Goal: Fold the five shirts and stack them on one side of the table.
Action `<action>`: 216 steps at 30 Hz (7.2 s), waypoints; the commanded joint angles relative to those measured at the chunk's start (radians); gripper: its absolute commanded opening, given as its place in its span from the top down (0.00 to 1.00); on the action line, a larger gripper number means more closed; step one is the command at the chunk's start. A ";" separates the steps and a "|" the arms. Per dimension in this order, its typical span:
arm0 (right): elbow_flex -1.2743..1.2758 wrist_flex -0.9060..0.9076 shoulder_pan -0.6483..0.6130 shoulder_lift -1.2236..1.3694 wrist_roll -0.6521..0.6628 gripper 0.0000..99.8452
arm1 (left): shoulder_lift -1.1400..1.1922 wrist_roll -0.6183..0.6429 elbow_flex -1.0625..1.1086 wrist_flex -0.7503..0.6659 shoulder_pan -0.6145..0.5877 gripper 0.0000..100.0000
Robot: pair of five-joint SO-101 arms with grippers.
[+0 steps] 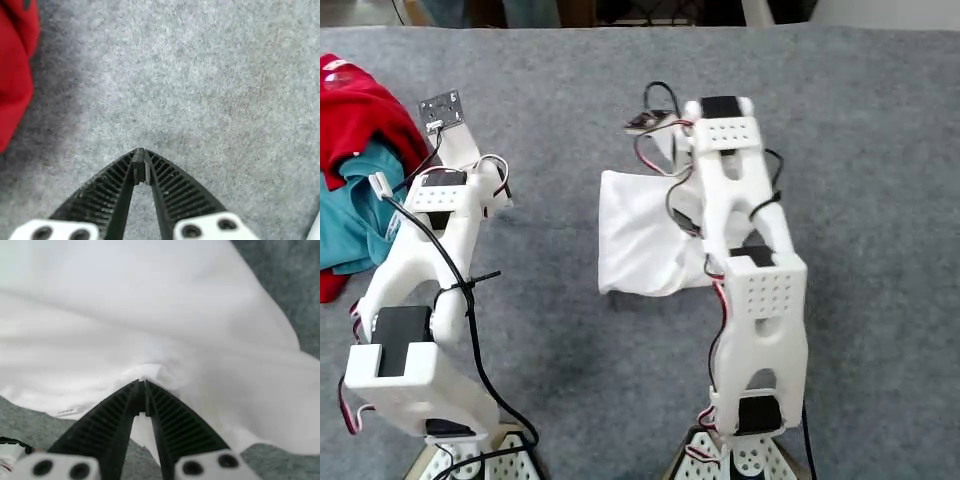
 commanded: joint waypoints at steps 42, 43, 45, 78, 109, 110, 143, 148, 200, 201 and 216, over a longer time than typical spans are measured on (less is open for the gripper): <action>0.499 -0.341 0.071 -0.403 -0.186 0.99 | -0.008 0.000 -0.047 0.000 0.018 0.97; 0.519 -0.338 0.071 -0.403 -0.186 0.99 | -0.008 0.000 -0.047 0.000 0.018 0.97; 0.562 -0.315 0.081 -0.404 -0.184 0.99 | -0.008 0.000 -0.047 0.000 0.018 0.97; 1.029 -0.526 0.219 -0.708 -0.114 0.99 | 0.077 0.000 -0.113 0.002 0.018 0.97; 0.977 -0.684 0.397 -1.056 -0.304 0.99 | 0.351 0.143 -0.834 0.448 0.536 0.97; 0.974 -0.690 0.399 -1.043 -0.311 0.99 | 0.388 0.143 -0.851 0.450 0.530 0.97; 0.562 -0.858 0.207 -0.334 -0.278 0.99 | 0.715 0.057 -1.239 0.640 0.375 0.97; 0.519 -0.859 0.250 -0.220 -0.281 0.99 | 0.721 0.055 -1.237 0.638 0.369 0.97; 0.038 -0.385 0.199 -0.340 -0.255 0.99 | 0.262 -0.092 -1.198 1.097 0.453 0.97; 0.038 -0.368 0.199 -0.366 -0.239 0.99 | 0.184 -0.094 -1.109 1.080 0.455 0.97; 0.251 -0.451 0.196 -0.323 -0.213 0.99 | -0.272 -0.198 0.054 0.253 0.519 0.97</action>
